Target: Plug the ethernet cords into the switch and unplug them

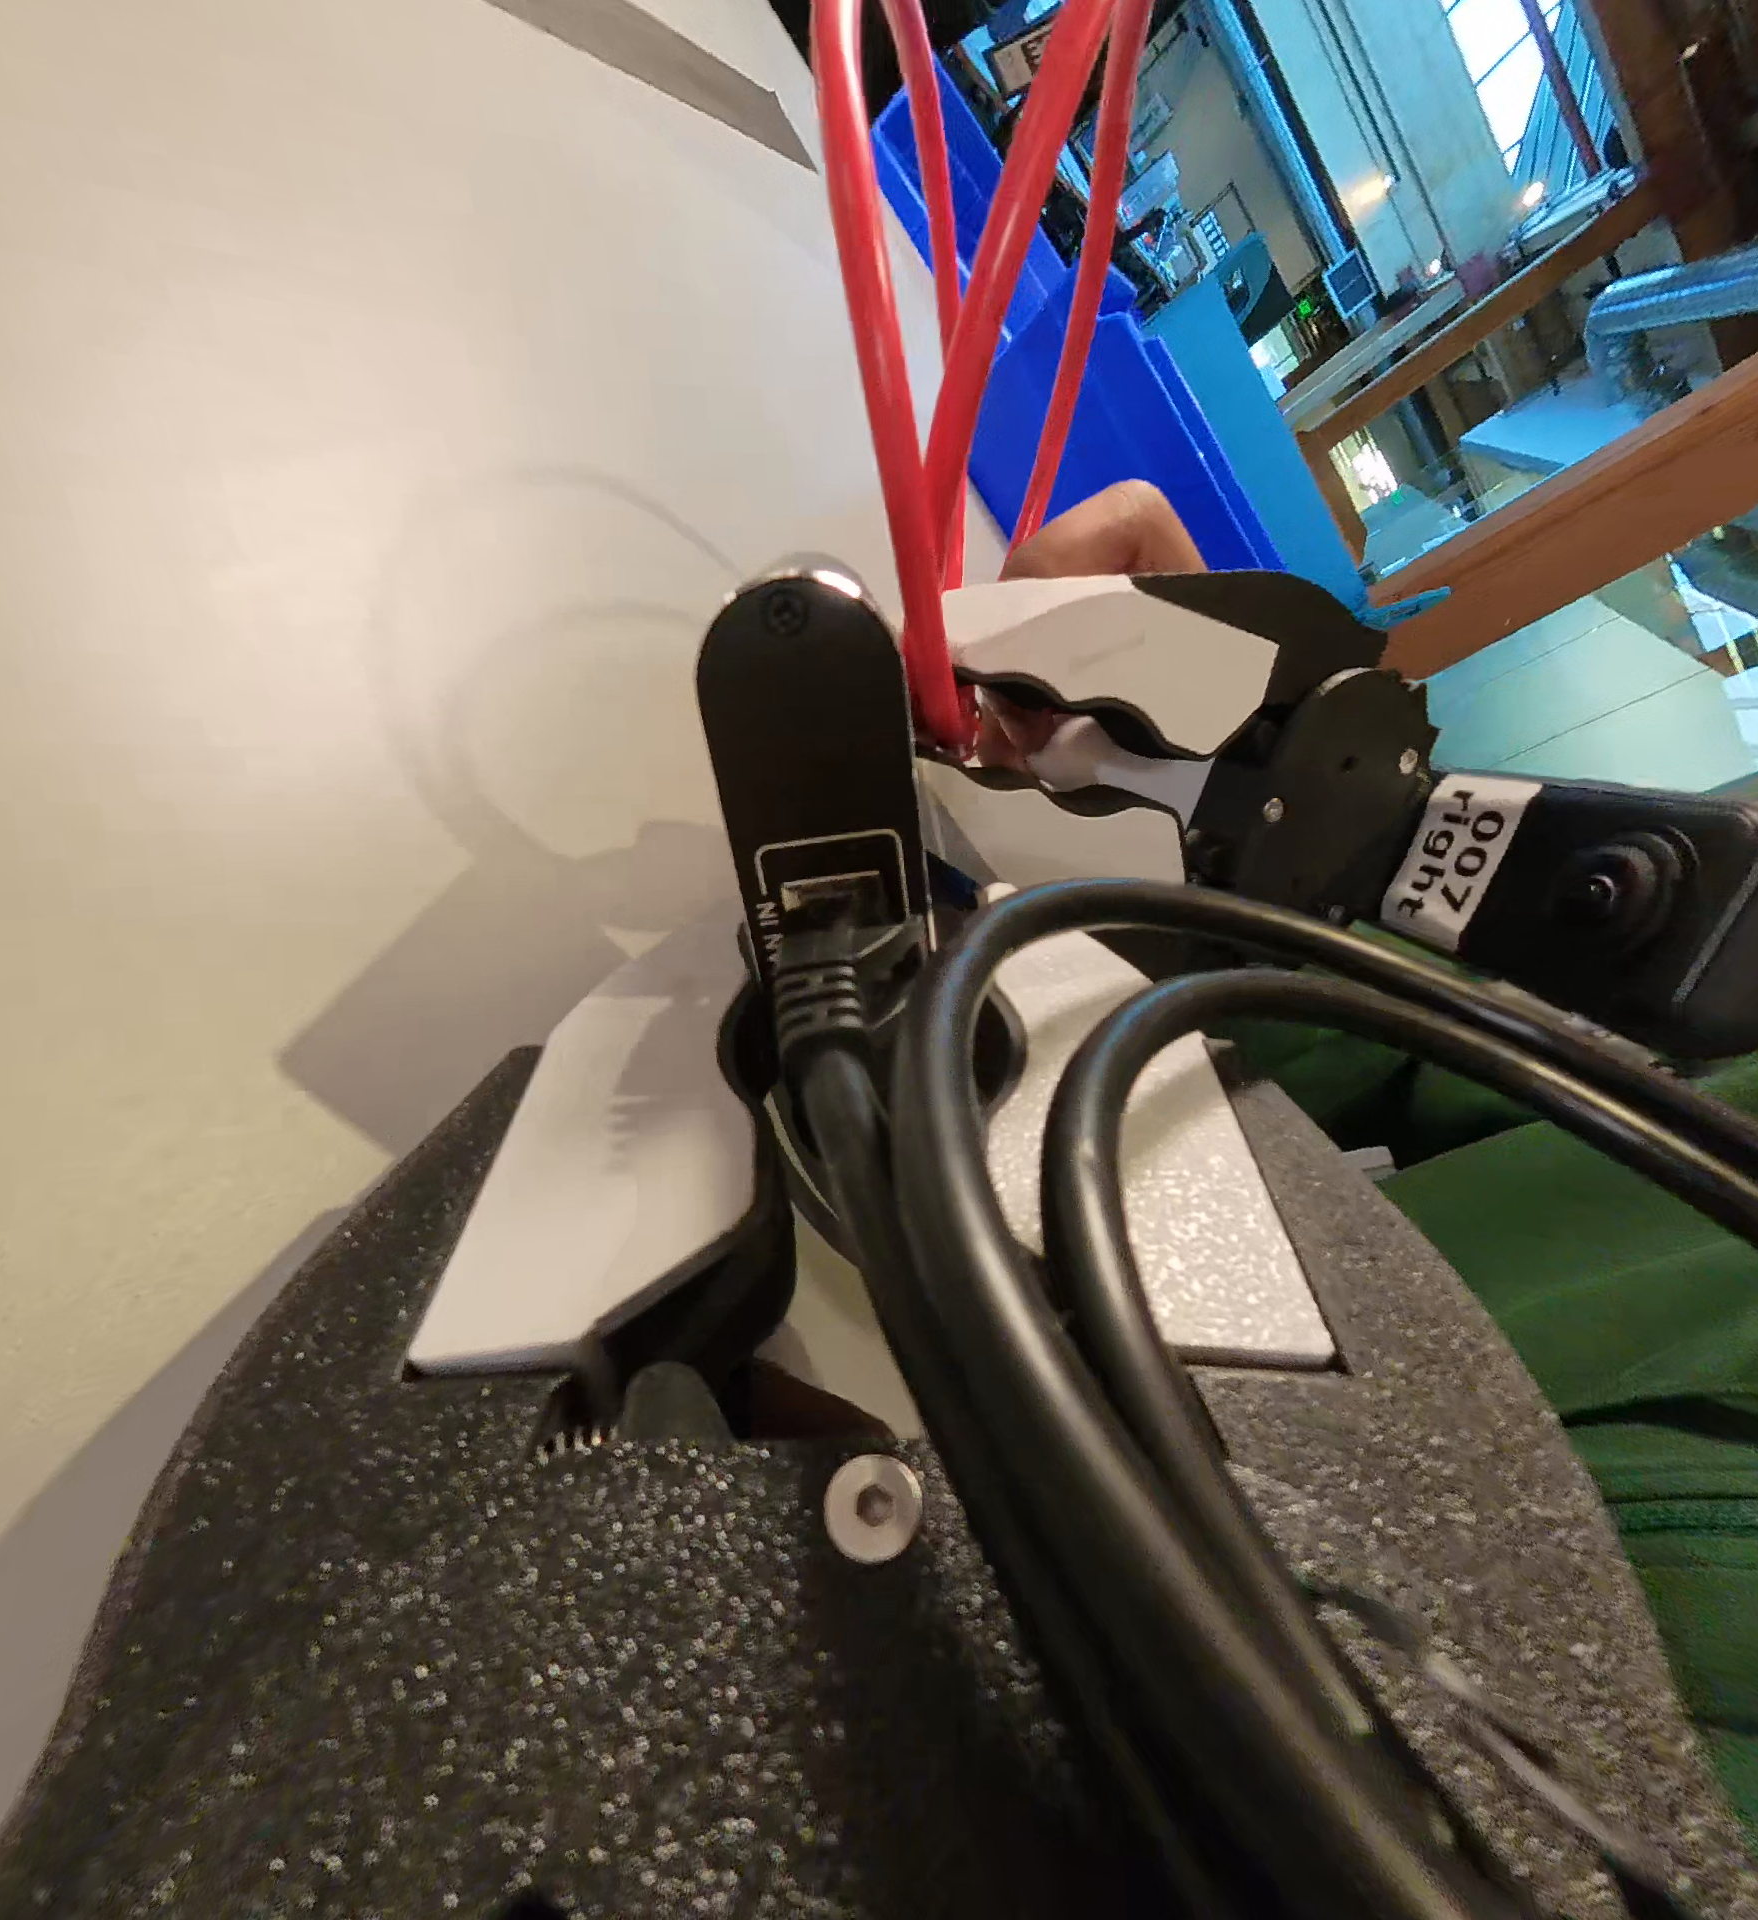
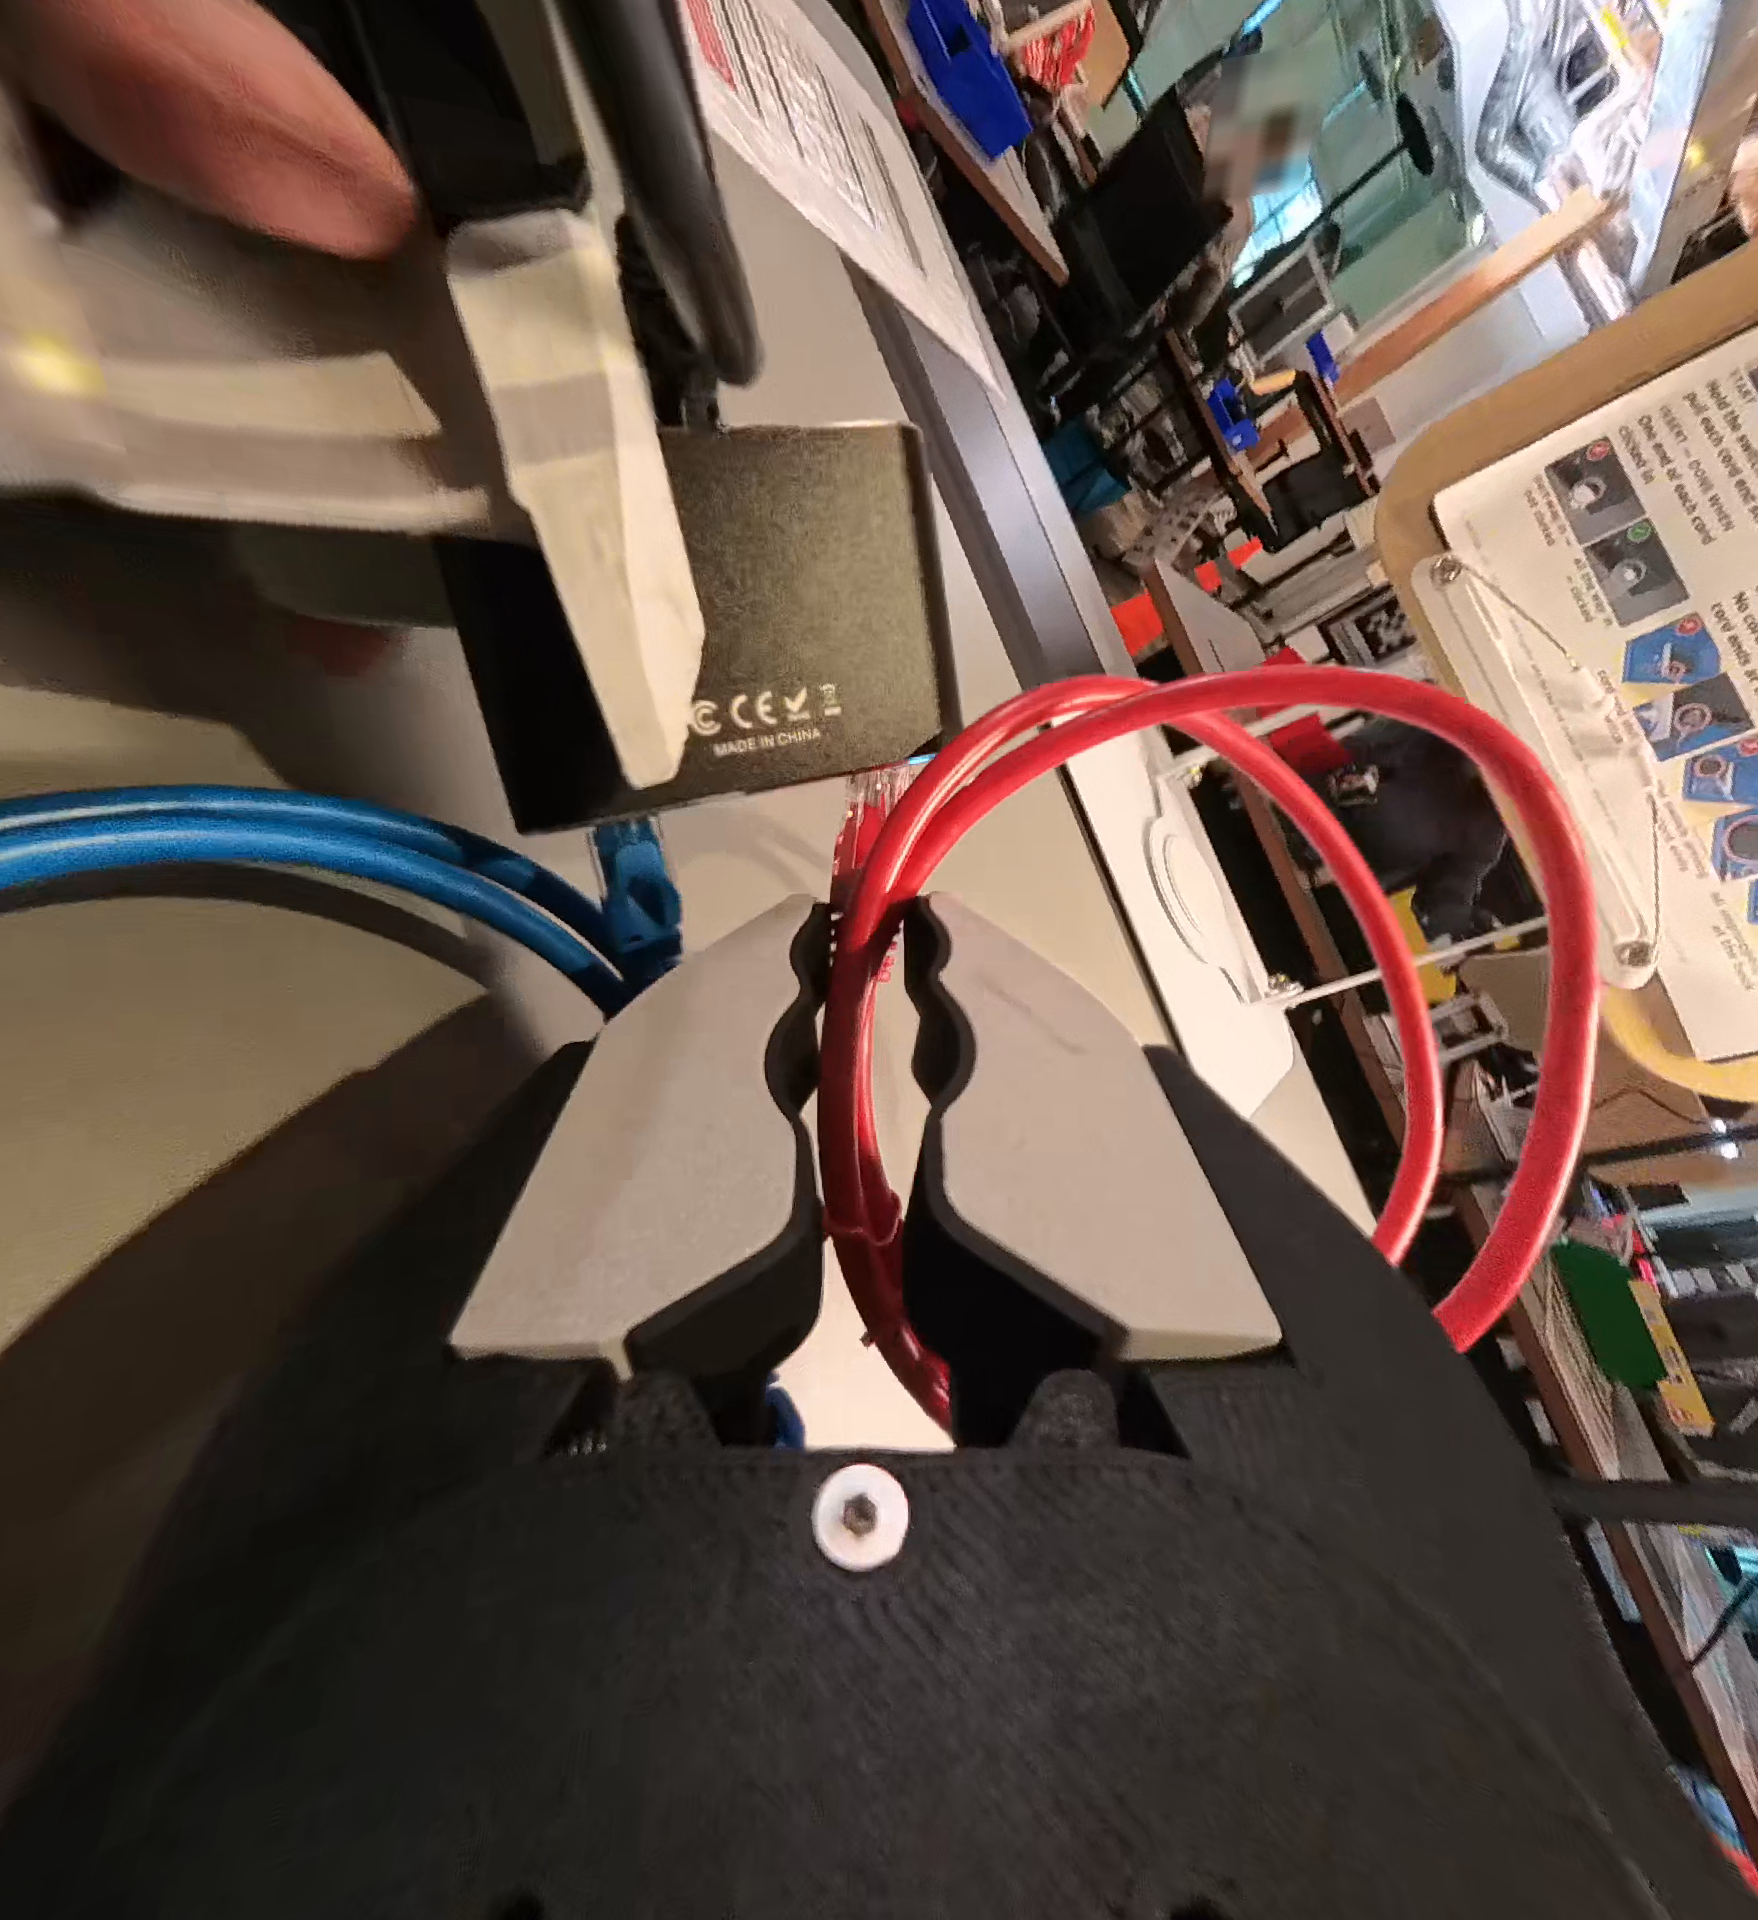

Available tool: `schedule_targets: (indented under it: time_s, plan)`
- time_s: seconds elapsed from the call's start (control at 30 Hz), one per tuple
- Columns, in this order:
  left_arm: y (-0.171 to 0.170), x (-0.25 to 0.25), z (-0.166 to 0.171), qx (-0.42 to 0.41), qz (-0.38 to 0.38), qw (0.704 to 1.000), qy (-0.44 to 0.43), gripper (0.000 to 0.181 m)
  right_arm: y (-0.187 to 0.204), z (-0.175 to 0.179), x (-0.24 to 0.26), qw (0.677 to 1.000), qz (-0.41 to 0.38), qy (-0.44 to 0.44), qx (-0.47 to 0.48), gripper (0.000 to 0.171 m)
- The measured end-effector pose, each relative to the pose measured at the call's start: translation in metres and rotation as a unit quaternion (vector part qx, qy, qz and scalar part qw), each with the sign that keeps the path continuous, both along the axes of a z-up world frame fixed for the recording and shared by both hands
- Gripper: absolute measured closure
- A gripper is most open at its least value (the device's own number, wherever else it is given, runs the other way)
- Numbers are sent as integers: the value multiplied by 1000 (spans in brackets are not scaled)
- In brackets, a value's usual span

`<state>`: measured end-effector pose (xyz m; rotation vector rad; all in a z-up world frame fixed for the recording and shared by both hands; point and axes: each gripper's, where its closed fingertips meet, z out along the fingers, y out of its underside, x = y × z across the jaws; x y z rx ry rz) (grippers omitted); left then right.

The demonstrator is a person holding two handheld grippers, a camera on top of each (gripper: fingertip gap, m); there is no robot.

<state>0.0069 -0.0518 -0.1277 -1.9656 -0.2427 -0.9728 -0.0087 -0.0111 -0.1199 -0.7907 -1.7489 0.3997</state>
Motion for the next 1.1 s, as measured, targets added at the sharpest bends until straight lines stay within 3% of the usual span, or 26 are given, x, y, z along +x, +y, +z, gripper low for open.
schedule_targets:
  time_s: [0.33,0.47,0.63,1.1]
  plan:
    - [4,-10,26,107,32,993,51,154,-7,22,3,995,55,77,35,157]
    - [2,-9,39,140,39,989,10,154,-11,34,7,987,62,113,97,158]
    - [-3,0,42,120,-12,988,-93,156,-18,39,13,979,99,127,123,158]
    - [-17,28,37,89,-110,986,-85,153,-29,46,29,972,172,76,139,158]
